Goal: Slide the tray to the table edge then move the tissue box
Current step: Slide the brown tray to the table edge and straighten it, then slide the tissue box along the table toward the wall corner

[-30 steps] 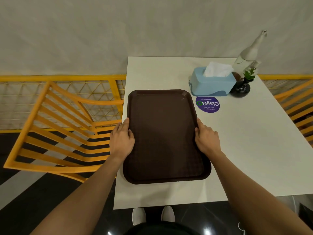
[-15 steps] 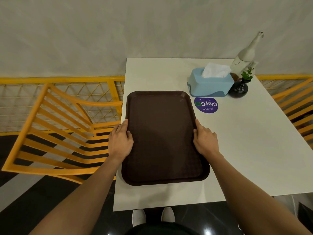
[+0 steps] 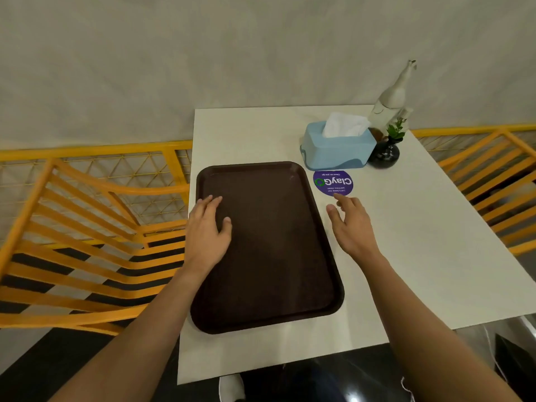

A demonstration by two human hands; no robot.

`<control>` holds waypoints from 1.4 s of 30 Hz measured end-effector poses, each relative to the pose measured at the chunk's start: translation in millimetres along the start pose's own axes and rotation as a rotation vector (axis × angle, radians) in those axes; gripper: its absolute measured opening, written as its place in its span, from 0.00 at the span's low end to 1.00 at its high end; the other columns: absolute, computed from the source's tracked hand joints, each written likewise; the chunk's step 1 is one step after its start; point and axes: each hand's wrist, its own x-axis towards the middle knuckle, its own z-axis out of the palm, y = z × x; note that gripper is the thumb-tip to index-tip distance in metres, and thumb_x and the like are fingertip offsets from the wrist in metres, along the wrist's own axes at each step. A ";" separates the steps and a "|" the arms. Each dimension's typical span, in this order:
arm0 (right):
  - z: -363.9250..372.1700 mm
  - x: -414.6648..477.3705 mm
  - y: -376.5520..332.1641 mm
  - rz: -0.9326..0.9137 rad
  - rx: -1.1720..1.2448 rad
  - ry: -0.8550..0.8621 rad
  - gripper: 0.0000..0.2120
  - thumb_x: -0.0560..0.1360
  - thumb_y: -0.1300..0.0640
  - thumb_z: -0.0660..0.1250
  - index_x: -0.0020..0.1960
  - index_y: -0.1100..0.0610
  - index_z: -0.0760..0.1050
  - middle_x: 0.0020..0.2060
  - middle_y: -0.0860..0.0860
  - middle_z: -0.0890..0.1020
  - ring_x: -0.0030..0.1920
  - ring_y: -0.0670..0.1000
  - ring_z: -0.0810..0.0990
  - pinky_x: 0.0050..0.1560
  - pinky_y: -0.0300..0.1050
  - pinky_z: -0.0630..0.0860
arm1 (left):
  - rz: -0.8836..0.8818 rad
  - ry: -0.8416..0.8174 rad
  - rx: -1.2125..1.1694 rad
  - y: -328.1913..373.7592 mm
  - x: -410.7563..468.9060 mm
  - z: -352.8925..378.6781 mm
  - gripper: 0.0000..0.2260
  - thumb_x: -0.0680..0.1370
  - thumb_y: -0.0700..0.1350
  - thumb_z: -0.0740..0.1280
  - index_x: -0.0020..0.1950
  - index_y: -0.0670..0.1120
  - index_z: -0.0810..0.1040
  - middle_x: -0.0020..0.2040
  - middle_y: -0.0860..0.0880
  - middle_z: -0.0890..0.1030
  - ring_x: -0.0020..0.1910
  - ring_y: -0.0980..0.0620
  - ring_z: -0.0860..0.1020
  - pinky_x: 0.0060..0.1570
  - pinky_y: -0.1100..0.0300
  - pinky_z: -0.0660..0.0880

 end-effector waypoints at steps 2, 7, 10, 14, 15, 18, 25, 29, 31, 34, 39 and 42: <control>-13.8 12.5 1.6 -0.005 0.022 0.032 0.22 0.82 0.44 0.62 0.73 0.52 0.69 0.66 0.52 0.75 0.63 0.52 0.75 0.57 0.46 0.76 | 0.022 0.011 -0.049 23.7 9.9 9.9 0.23 0.80 0.47 0.66 0.76 0.49 0.69 0.76 0.48 0.68 0.77 0.48 0.61 0.75 0.47 0.61; -46.4 62.3 18.1 -0.080 0.073 0.100 0.23 0.81 0.47 0.64 0.73 0.53 0.69 0.67 0.53 0.74 0.62 0.47 0.74 0.53 0.35 0.69 | 0.091 0.028 -0.160 85.5 42.8 44.8 0.24 0.79 0.50 0.67 0.75 0.50 0.68 0.73 0.49 0.70 0.73 0.49 0.67 0.72 0.52 0.65; -60.3 101.1 35.4 -0.106 0.084 0.094 0.24 0.81 0.48 0.64 0.75 0.53 0.66 0.72 0.53 0.70 0.68 0.51 0.71 0.62 0.41 0.68 | 0.057 0.055 -0.211 122.1 68.3 67.2 0.28 0.78 0.54 0.69 0.76 0.50 0.66 0.74 0.49 0.69 0.73 0.50 0.67 0.69 0.58 0.63; -65.0 151.6 56.6 -0.096 0.110 0.081 0.24 0.82 0.50 0.62 0.76 0.54 0.64 0.75 0.54 0.67 0.73 0.55 0.67 0.72 0.55 0.67 | 0.063 0.044 -0.206 162.9 99.7 105.5 0.34 0.76 0.58 0.70 0.78 0.49 0.64 0.75 0.48 0.68 0.73 0.50 0.66 0.68 0.58 0.64; -64.0 162.3 60.5 -0.100 0.114 0.073 0.25 0.82 0.51 0.62 0.76 0.55 0.63 0.75 0.55 0.66 0.74 0.56 0.65 0.73 0.56 0.66 | 0.059 0.042 -0.193 170.6 106.2 115.8 0.35 0.76 0.59 0.71 0.78 0.49 0.63 0.75 0.48 0.67 0.74 0.50 0.66 0.69 0.56 0.65; -58.8 188.2 70.1 -0.114 0.108 0.033 0.26 0.82 0.52 0.62 0.77 0.55 0.61 0.76 0.56 0.64 0.75 0.58 0.64 0.74 0.54 0.62 | 0.030 0.035 -0.158 186.9 124.2 143.6 0.39 0.74 0.62 0.71 0.79 0.47 0.61 0.77 0.46 0.66 0.75 0.47 0.66 0.69 0.49 0.68; -47.5 208.8 86.6 -0.151 0.143 -0.027 0.27 0.82 0.55 0.63 0.78 0.59 0.60 0.76 0.59 0.62 0.75 0.60 0.62 0.74 0.54 0.61 | -0.089 -0.045 -0.152 198.9 163.7 181.3 0.49 0.71 0.63 0.74 0.82 0.49 0.51 0.80 0.44 0.60 0.77 0.44 0.62 0.69 0.48 0.66; -41.3 211.8 93.2 -0.140 0.155 -0.050 0.27 0.83 0.56 0.62 0.79 0.59 0.59 0.78 0.58 0.61 0.76 0.58 0.59 0.74 0.47 0.56 | -0.039 -0.041 -0.180 203.4 175.5 192.0 0.43 0.71 0.60 0.76 0.79 0.48 0.60 0.72 0.46 0.71 0.69 0.48 0.70 0.61 0.56 0.68; -38.8 211.2 94.1 -0.126 0.162 -0.047 0.27 0.83 0.57 0.61 0.79 0.59 0.58 0.78 0.58 0.61 0.77 0.57 0.58 0.74 0.46 0.54 | -0.035 -0.047 -0.195 204.3 176.5 194.5 0.36 0.72 0.57 0.76 0.75 0.48 0.66 0.62 0.49 0.75 0.60 0.50 0.74 0.54 0.60 0.70; -35.2 208.9 95.6 -0.135 0.152 -0.027 0.26 0.83 0.58 0.60 0.79 0.62 0.58 0.78 0.59 0.61 0.77 0.58 0.58 0.75 0.48 0.54 | -0.024 -0.021 -0.191 201.7 176.1 196.6 0.31 0.74 0.54 0.74 0.73 0.44 0.69 0.59 0.45 0.79 0.56 0.47 0.77 0.52 0.57 0.75; -24.4 211.0 96.8 -0.183 0.103 -0.024 0.26 0.84 0.58 0.58 0.80 0.60 0.56 0.80 0.59 0.56 0.78 0.59 0.55 0.75 0.46 0.52 | -0.017 0.010 -0.166 196.3 181.1 195.1 0.30 0.77 0.52 0.73 0.74 0.41 0.69 0.61 0.42 0.80 0.56 0.50 0.76 0.53 0.60 0.73; -18.2 216.6 92.7 -0.181 0.113 -0.025 0.25 0.85 0.57 0.58 0.80 0.59 0.57 0.80 0.59 0.55 0.78 0.59 0.54 0.75 0.49 0.55 | -0.022 0.020 -0.135 191.2 187.2 192.2 0.31 0.77 0.52 0.73 0.75 0.40 0.68 0.62 0.42 0.80 0.58 0.46 0.77 0.53 0.60 0.71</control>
